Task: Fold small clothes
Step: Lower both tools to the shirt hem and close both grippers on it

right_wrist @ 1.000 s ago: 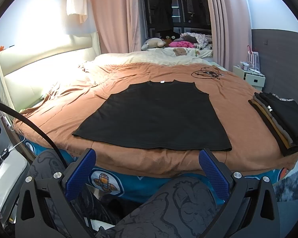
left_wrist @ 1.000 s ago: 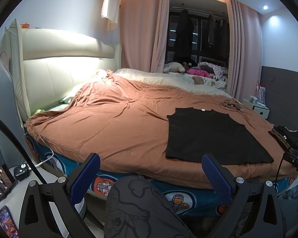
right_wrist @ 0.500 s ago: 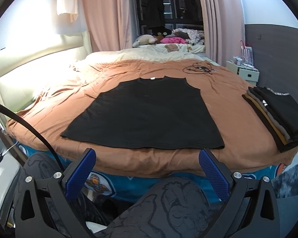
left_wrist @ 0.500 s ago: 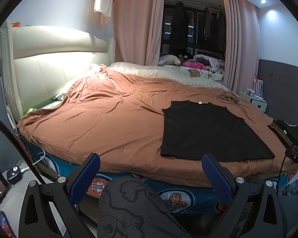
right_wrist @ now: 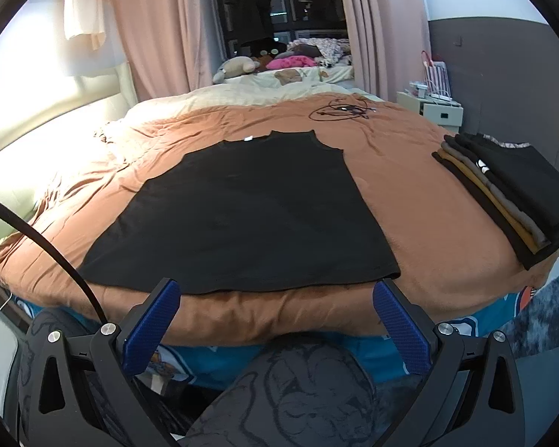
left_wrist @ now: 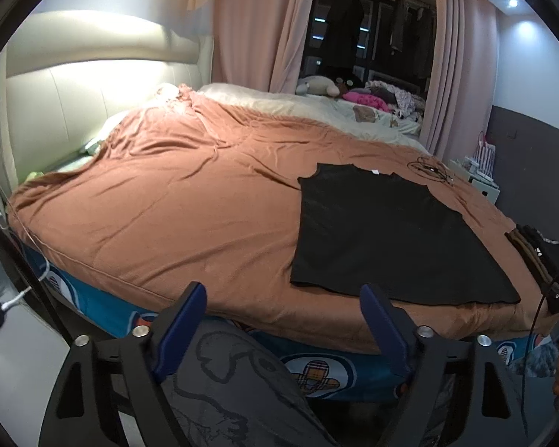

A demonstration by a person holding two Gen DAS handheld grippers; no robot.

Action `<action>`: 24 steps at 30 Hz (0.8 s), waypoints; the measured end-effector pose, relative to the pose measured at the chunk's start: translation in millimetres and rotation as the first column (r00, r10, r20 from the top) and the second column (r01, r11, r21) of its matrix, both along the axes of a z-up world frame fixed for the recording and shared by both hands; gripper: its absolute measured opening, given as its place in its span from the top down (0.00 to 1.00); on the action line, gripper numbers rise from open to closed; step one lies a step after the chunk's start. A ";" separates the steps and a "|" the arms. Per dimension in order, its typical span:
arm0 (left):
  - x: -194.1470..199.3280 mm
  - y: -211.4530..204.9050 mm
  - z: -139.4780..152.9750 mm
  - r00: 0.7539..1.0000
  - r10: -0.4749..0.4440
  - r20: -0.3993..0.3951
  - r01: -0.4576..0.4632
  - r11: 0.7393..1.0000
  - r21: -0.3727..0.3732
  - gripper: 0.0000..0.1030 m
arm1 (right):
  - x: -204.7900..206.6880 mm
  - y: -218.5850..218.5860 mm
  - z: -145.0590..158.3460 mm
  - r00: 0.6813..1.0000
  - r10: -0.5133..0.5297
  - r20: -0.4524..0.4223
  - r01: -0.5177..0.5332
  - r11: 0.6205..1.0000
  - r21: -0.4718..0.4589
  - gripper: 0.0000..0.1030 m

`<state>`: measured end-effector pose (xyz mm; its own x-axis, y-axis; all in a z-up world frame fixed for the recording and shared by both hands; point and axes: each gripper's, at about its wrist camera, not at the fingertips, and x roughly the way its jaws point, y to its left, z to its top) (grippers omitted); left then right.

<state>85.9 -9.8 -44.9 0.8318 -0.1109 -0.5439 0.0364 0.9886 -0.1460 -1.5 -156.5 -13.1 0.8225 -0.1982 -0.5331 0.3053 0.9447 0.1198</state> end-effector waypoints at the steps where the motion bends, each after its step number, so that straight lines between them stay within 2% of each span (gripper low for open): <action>1: 5.8 -0.5 -2.7 1.000 -0.005 -0.013 0.005 1.000 -0.008 0.23 | 3.0 -2.0 -0.9 1.000 -0.004 -0.003 0.004 1.000 0.002 0.00; 6: 36.5 -6.2 -16.7 0.997 -0.034 -0.075 0.032 0.999 -0.025 0.34 | 21.9 -13.5 -4.5 1.000 -0.017 -0.017 0.017 1.000 0.006 0.00; 10: 65.6 -12.0 -32.3 0.987 -0.067 -0.145 0.059 0.997 -0.056 0.46 | 40.9 -26.7 -11.3 0.998 -0.034 -0.052 0.036 0.999 0.038 0.15; 11: 71.4 -13.2 -35.8 0.985 -0.074 -0.157 0.066 0.996 -0.057 0.48 | 44.8 -29.6 -12.8 0.997 -0.038 -0.060 0.041 0.998 0.047 0.20; 13: 84.6 -16.7 -42.7 0.979 -0.088 -0.184 0.079 0.995 -0.055 0.49 | 52.3 -35.6 -16.0 0.996 -0.044 -0.078 0.049 0.997 0.064 0.24; 19: 118.3 -19.4 -65.2 0.959 -0.098 -0.266 0.076 0.993 -0.091 0.64 | 69.0 -53.8 -20.3 0.990 -0.075 -0.118 0.085 0.993 0.085 0.33; 24: 139.9 -20.7 -81.5 0.939 -0.098 -0.330 0.067 0.992 -0.106 0.67 | 74.9 -62.2 -21.5 0.983 -0.113 -0.146 0.128 0.987 0.101 0.35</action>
<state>225.9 -30.5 -126.4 0.5901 -0.2336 -0.7728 0.0508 0.9661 -0.2533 73.3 -218.6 -34.5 0.7121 -0.2258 -0.6648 0.4372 0.8835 0.1683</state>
